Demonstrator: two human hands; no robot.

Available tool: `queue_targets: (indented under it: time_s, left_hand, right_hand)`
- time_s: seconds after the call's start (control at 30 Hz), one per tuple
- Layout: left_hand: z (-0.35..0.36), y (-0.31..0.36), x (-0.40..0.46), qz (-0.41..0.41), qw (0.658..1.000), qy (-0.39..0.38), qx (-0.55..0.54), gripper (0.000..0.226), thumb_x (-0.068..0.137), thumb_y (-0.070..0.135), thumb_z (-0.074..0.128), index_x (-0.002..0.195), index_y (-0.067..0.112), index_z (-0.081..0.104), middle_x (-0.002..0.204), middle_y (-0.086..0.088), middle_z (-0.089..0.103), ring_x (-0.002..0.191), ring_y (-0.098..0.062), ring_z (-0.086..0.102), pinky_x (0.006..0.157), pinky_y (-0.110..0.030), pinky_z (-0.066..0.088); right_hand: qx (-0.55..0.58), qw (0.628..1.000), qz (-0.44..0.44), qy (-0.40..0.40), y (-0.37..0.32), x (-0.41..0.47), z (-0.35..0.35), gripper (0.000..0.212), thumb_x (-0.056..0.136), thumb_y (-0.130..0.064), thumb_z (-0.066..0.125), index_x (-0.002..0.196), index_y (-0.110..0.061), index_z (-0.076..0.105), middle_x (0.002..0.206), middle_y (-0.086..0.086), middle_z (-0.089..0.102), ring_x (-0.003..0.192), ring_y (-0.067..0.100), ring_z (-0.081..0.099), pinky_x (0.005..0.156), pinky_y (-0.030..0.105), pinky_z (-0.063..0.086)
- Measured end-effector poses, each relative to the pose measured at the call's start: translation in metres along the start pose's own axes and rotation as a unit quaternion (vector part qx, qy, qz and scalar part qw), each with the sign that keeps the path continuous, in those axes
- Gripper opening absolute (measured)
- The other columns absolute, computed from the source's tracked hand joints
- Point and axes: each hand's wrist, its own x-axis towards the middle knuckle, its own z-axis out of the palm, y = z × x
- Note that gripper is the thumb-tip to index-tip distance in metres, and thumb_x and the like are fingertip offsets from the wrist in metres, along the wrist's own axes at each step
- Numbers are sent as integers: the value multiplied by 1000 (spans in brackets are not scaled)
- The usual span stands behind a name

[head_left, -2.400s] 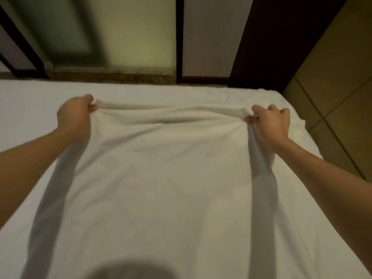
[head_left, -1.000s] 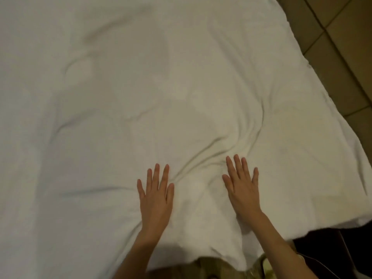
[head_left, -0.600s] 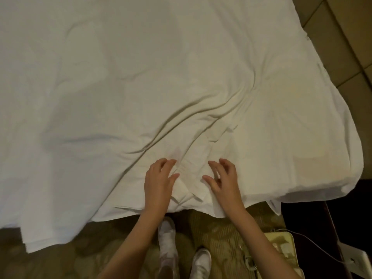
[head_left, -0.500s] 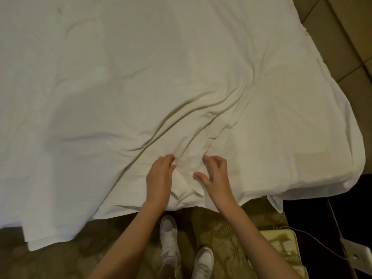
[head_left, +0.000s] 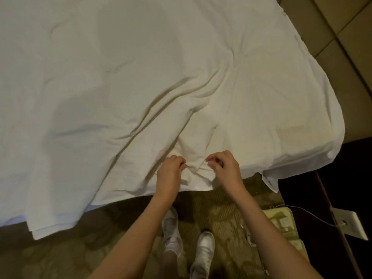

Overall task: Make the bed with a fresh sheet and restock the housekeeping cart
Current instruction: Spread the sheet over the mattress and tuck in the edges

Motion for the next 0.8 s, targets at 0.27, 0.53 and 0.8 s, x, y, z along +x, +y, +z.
queue_targets:
  time_s: [0.27, 0.53, 0.8]
  left_hand:
    - [16, 124, -34, -24, 970, -103, -218, 7, 82, 20, 72, 76, 15, 71, 71, 13, 62, 67, 2, 55, 64, -7, 39]
    - [60, 175, -32, -45, 958, -103, -265, 7, 82, 19, 69, 77, 16, 72, 73, 8, 69, 73, -5, 62, 72, -24, 48]
    - [72, 186, -42, 21, 946, -192, -259, 11, 87, 13, 64, 93, 14, 74, 94, 4, 71, 85, -4, 62, 80, -17, 48]
  right_hand:
    - [27, 990, 22, 138, 35, -31, -108, 20, 87, 3, 58, 84, -14, 68, 95, 1, 54, 84, 3, 55, 80, 9, 41]
    - [89, 983, 155, 48, 57, -39, -145, 42, 98, -37, 45, 102, -1, 66, 100, 7, 62, 92, 13, 56, 82, 27, 43]
    - [58, 977, 136, 153, 77, -56, -139, 32, 91, -23, 60, 61, -14, 54, 54, -2, 46, 53, 11, 40, 48, 18, 30]
